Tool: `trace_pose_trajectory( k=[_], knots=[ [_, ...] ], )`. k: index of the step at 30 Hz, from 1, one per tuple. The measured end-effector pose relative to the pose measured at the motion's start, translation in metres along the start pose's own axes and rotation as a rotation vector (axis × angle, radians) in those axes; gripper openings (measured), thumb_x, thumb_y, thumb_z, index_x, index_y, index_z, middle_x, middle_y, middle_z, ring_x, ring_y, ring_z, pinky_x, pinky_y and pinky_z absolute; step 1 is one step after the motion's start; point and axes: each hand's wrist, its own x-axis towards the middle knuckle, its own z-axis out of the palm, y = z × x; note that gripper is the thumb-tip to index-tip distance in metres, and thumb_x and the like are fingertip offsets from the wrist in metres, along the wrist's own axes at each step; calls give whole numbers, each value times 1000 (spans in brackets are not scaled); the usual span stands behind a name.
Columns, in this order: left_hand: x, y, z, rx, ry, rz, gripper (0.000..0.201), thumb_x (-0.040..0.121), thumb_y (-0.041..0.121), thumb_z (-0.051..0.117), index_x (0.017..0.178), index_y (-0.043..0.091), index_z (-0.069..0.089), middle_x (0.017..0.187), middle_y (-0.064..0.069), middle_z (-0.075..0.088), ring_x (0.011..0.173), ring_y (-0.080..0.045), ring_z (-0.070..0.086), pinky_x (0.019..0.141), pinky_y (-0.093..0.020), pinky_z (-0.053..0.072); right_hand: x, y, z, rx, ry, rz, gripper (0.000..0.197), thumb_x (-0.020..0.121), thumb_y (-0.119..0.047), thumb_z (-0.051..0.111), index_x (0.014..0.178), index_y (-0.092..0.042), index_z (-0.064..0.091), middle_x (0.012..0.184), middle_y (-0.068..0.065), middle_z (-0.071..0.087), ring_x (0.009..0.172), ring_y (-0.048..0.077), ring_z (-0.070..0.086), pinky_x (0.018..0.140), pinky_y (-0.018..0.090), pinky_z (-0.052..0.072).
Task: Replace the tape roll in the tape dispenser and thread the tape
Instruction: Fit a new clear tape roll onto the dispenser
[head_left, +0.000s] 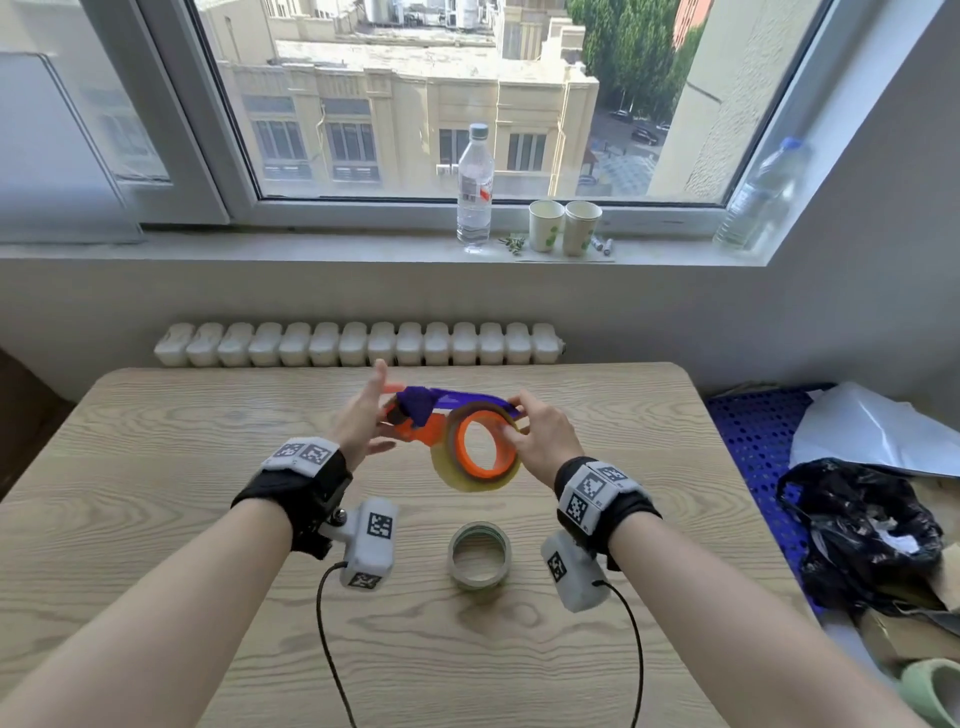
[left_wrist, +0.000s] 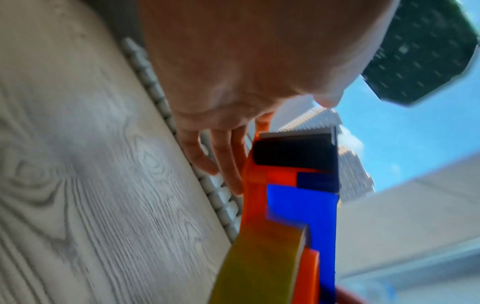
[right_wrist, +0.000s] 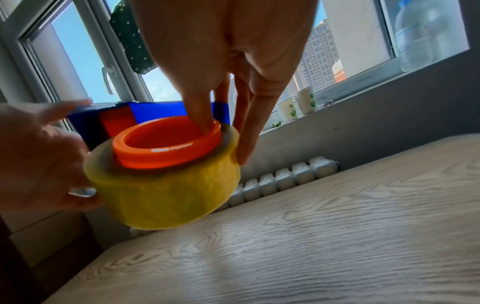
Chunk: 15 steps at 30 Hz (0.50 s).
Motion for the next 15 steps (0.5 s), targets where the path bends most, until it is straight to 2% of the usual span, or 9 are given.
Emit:
trace_pose_trajectory(
  k=[2,4,6,9,12,15],
  knots=[
    [-1,1,1,-194,-4,-86,64,89,67,18,105,16,53,84,-13,67,73,-23,63,71,-32,46,4,-3,1,83,13,49,24,84,-25,63,106,-16,59,97,6,66,91,29,63,83,40,51],
    [-2,1,5,-217,-56,-146,71,87,70,16,95,11,56,79,-13,67,73,-24,63,71,-33,47,8,-7,2,192,17,103,20,82,-23,65,101,-17,59,88,1,62,90,33,65,81,50,54],
    [-6,2,10,-184,-151,-167,74,88,68,16,91,8,60,79,-12,69,76,-24,62,76,-35,46,13,-9,5,280,18,150,15,81,-22,65,92,-19,57,80,-5,58,90,35,65,78,55,55],
    [-10,8,20,-203,-260,-151,59,93,57,25,89,14,65,75,-6,71,78,-23,61,83,-38,44,22,-8,8,371,31,179,14,79,-24,65,88,-20,54,78,-9,56,93,36,65,79,57,54],
    [-12,15,29,-271,-254,-93,30,93,34,37,92,17,62,88,-4,65,88,-22,57,81,-36,41,24,-16,5,445,18,215,15,83,-21,65,92,-17,54,90,3,60,95,34,64,78,55,56],
    [-9,20,31,-379,-337,-104,33,91,28,38,111,11,58,99,-8,67,90,-21,59,82,-36,41,25,-18,6,488,-30,231,18,84,-20,65,97,-15,53,99,8,61,96,32,64,78,54,57]
  ],
)
